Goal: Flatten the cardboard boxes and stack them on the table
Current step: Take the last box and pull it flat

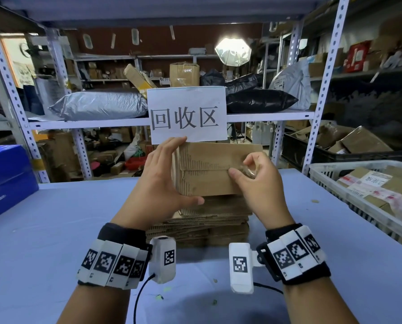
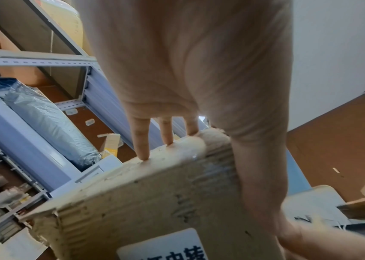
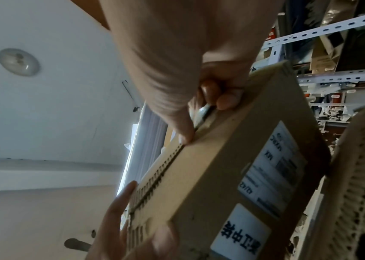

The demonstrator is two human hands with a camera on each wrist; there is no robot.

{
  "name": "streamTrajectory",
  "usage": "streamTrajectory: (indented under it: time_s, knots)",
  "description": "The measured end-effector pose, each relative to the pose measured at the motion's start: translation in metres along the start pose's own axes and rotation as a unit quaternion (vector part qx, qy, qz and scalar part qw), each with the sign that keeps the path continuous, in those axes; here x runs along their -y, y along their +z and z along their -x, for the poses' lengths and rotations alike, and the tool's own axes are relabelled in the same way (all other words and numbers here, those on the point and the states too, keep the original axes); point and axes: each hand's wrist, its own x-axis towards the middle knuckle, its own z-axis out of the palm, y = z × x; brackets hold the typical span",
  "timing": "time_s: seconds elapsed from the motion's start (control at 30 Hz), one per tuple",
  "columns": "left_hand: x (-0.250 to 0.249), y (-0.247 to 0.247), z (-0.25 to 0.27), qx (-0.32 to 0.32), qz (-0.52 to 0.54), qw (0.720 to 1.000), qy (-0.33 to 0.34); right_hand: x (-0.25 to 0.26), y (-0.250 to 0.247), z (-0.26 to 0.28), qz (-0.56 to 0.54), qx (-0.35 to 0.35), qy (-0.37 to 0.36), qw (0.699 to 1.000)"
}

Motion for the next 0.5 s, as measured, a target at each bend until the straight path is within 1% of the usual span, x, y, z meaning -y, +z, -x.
streamTrajectory:
  time_s: [0.07, 0.13, 0.27, 0.4, 0.5]
  knots:
    - [0.005, -0.004, 0.001, 0.002, 0.008, 1.0, -0.016, -0.004, -0.003, -0.001, 0.01, -0.034, 0.012, 0.999]
    - [0.01, -0.007, 0.003, 0.002, 0.011, 1.0, -0.024, -0.006, -0.006, -0.001, 0.003, -0.036, 0.014, 0.999]
    - [0.013, -0.006, 0.004, 0.004, 0.023, 0.999, -0.027, -0.005, -0.006, -0.001, 0.023, -0.05, -0.003, 0.998]
    - [0.015, -0.008, 0.004, 0.003, 0.031, 0.999, -0.033, -0.004, -0.003, -0.002, 0.001, -0.041, 0.013, 0.999]
    - [0.016, -0.008, 0.004, -0.001, 0.039, 0.998, -0.038, -0.002, -0.003, 0.0, -0.017, -0.03, 0.002, 0.999]
